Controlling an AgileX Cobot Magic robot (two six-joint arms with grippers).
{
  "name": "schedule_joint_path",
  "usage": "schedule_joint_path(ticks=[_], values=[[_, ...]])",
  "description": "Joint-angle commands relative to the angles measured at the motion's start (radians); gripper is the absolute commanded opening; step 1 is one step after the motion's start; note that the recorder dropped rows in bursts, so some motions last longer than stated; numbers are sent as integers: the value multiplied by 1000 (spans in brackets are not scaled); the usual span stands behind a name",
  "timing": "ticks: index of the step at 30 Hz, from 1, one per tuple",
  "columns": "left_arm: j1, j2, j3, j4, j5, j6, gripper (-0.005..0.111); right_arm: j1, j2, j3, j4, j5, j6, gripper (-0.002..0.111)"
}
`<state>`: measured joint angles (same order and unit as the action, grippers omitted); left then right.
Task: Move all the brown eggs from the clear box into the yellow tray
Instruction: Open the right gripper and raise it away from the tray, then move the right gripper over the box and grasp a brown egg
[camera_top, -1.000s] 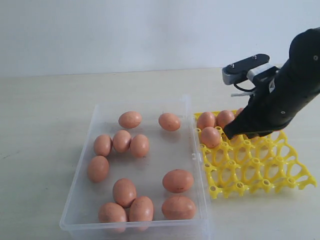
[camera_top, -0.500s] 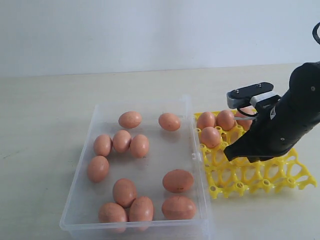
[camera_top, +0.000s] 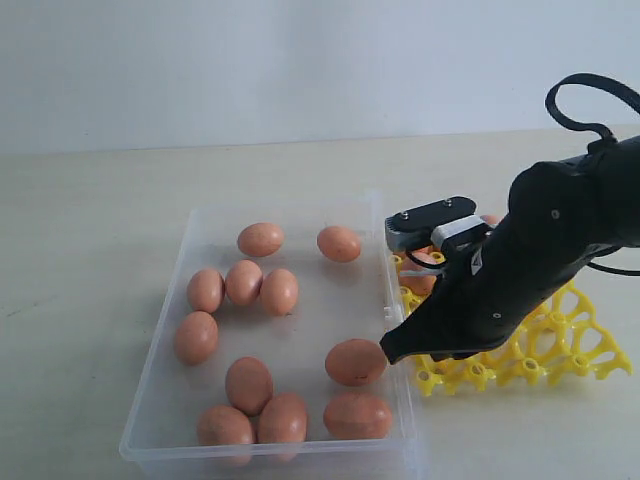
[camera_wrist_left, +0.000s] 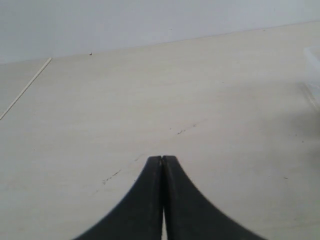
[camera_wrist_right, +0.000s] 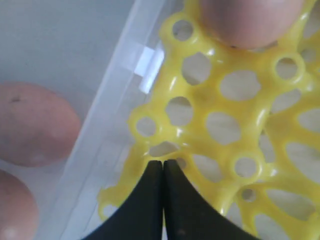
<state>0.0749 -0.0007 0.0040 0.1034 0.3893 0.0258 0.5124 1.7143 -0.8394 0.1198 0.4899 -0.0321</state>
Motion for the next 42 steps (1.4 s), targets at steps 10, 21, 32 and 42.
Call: schedule_joint_path(ticks=[10,21,32,42], values=[[-5,1,-4,0,-9,-4,0,11,-178,-17,-6,52,-30,3],[-5,1,-4,0,-9,-4,0,115,-245,-242,90,4,-65,36],[-5,1,-4,0,-9,-4,0,122,26,-386,92,-89,-25,56],[-5,1,-4,0,-9,-4,0,115,268,-545,111,-92,167,56]])
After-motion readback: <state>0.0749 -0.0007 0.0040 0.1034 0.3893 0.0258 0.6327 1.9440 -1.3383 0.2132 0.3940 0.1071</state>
